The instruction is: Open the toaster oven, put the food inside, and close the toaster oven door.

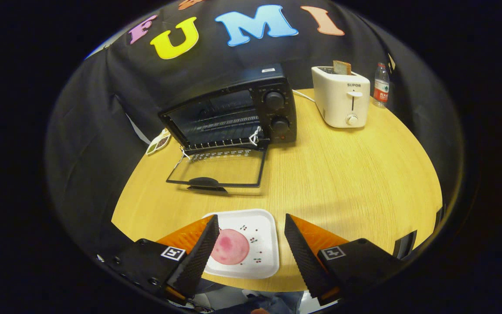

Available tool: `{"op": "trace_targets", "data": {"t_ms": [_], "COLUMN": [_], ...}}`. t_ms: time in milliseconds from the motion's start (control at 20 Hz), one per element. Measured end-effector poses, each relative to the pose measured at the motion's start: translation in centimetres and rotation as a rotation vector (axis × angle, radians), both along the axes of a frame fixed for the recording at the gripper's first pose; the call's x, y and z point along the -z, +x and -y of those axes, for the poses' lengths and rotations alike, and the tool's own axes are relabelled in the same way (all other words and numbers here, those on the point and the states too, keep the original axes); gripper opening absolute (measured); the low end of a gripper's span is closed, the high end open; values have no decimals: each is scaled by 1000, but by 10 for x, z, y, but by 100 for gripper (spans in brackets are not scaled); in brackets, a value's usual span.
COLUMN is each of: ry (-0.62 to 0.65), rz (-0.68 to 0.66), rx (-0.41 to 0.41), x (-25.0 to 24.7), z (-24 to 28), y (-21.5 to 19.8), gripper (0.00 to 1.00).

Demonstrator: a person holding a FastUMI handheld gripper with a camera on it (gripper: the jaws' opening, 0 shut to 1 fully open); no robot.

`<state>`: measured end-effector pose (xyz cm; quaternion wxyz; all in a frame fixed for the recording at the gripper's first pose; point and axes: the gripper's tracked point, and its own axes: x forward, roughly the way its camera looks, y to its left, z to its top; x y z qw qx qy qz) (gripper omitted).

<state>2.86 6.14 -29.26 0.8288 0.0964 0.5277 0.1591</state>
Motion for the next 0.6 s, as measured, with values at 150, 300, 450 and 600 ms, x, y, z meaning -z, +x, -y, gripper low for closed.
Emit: {"op": "trace_targets", "data": {"t_ms": [150, 300, 450, 600], "ry": [-36, -75, -83, -105], "rz": [-65, -125, -171, -214], "rx": [-49, -107, -157, -211], "x": [19, 38, 52, 64], "z": [17, 25, 18, 7], "y": [-6, -11, -16, -22], "gripper": [98, 99, 99, 98]}}
